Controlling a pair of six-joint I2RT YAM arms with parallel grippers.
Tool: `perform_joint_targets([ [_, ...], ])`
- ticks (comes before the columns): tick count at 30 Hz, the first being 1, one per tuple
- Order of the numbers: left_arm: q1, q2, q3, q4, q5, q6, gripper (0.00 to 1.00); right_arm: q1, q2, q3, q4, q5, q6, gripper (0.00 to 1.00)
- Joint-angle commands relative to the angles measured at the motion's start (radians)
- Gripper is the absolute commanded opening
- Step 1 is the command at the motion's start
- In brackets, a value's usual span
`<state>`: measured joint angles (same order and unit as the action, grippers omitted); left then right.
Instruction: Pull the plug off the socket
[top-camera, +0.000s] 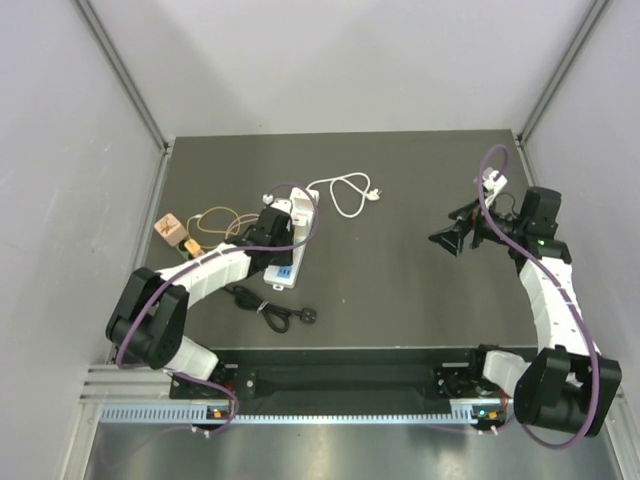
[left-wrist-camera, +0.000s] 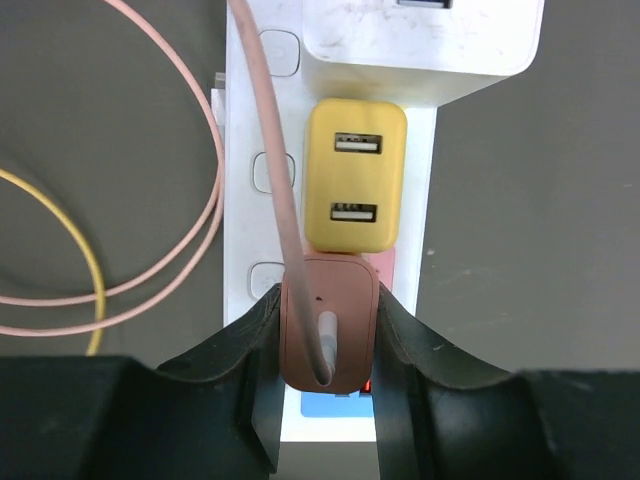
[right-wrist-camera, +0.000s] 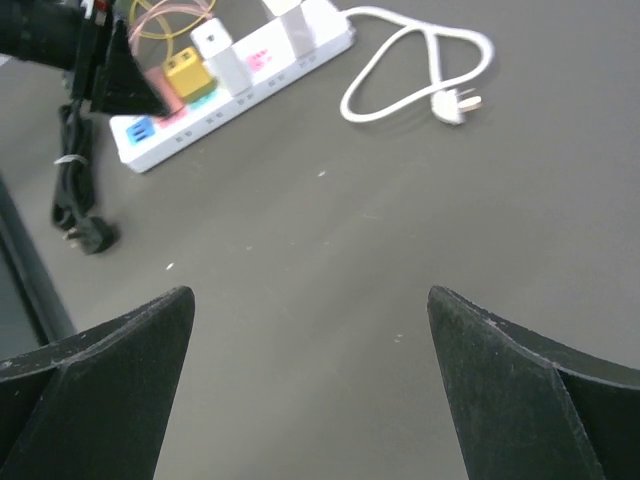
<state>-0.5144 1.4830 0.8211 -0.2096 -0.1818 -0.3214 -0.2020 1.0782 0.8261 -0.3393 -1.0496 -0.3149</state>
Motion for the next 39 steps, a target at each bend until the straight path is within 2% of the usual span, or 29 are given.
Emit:
perform_joint_targets([
  [1,0.001,-0.076,0.050,0.137,0.105,-0.140,0.00,0.099,0.048,0.027,0.074,-0.040,0.052,1.00],
  [3,-0.004,-0.084,0.047,0.185,0.152,-0.224,0.00,0.163,0.115,0.033,0.088,-0.032,0.095,1.00],
  [4,-0.012,-0.087,0.046,0.202,0.162,-0.249,0.00,0.237,0.136,0.036,0.104,-0.030,0.121,1.00],
  [7,-0.038,-0.093,0.035,0.284,0.174,-0.341,0.00,0.353,0.234,0.009,0.245,-0.018,0.282,1.00],
  [8,-0.045,-0.092,0.029,0.303,0.171,-0.361,0.00,0.384,0.252,-0.002,0.293,0.006,0.392,1.00],
  [12,-0.099,-0.064,0.032,0.358,0.130,-0.432,0.00,0.547,0.333,-0.004,0.393,0.248,0.566,1.00],
  [16,-0.145,-0.020,0.039,0.400,0.105,-0.478,0.00,0.671,0.446,0.011,0.445,0.384,0.730,1.00],
  [18,-0.159,0.006,0.042,0.418,0.090,-0.498,0.00,0.688,0.486,0.030,0.438,0.427,0.760,1.00],
  [28,-0.234,0.094,0.061,0.524,0.019,-0.626,0.00,0.713,0.621,0.024,0.499,0.393,0.881,0.99],
  [30,-0.249,0.103,0.053,0.549,0.008,-0.663,0.00,0.713,0.637,0.021,0.511,0.384,0.896,0.96],
  [31,-0.253,0.108,0.052,0.570,0.010,-0.676,0.00,0.714,0.655,0.022,0.513,0.378,0.901,0.91],
  [36,-0.259,0.103,0.027,0.615,0.007,-0.743,0.00,0.714,0.675,0.018,0.519,0.370,0.898,0.78],
  [39,-0.259,0.089,0.016,0.615,-0.004,-0.774,0.00,0.710,0.671,0.018,0.517,0.378,0.892,0.66],
])
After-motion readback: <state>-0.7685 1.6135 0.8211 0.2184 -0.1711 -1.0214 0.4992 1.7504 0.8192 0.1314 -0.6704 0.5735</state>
